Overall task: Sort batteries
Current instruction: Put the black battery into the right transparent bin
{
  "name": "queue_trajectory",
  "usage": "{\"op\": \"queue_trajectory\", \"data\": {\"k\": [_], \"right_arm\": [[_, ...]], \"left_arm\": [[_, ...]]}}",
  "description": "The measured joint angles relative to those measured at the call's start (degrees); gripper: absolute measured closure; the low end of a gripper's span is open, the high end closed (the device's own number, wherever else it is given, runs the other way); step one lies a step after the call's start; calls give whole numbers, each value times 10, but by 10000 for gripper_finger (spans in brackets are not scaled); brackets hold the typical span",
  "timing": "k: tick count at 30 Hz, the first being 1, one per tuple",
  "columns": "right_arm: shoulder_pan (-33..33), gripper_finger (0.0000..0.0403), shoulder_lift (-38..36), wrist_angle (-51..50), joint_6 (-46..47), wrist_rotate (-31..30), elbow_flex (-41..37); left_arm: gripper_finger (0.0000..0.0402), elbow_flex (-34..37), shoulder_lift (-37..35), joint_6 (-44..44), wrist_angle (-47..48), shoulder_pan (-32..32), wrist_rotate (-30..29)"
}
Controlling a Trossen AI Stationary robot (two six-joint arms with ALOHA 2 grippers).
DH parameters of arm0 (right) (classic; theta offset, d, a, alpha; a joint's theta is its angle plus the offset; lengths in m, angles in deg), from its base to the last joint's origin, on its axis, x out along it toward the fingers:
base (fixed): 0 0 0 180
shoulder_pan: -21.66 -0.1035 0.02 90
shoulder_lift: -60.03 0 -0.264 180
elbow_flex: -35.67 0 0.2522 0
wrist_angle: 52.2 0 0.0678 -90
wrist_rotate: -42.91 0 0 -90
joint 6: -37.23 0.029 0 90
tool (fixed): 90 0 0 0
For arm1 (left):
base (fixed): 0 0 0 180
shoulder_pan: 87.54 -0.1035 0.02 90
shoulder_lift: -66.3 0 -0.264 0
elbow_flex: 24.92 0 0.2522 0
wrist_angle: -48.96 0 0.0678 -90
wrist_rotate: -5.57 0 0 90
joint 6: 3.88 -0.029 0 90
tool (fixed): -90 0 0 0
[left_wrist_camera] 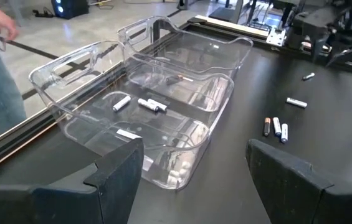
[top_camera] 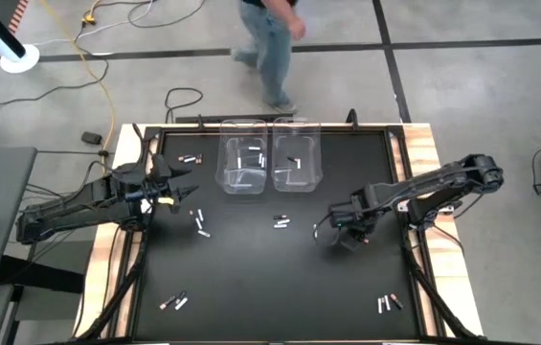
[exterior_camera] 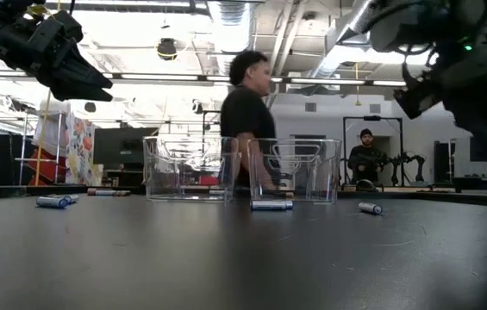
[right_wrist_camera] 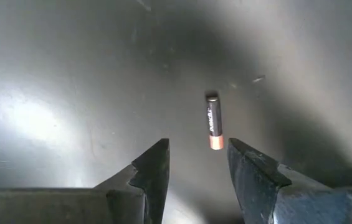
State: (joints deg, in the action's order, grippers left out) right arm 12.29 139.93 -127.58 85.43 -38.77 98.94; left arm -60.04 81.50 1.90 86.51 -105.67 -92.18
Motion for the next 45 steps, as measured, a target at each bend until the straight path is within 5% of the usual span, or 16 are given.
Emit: {"op": "queue_trajectory", "data": {"k": [31, 45], "right_arm": [[-6, 228, -1, 126, -61, -7, -149], [9, 361, 0, 122, -51, -15, -150]], "left_arm": [[123, 0, 0, -10, -7, 0, 13], [123, 0, 0, -11, -7, 0, 13]]}}
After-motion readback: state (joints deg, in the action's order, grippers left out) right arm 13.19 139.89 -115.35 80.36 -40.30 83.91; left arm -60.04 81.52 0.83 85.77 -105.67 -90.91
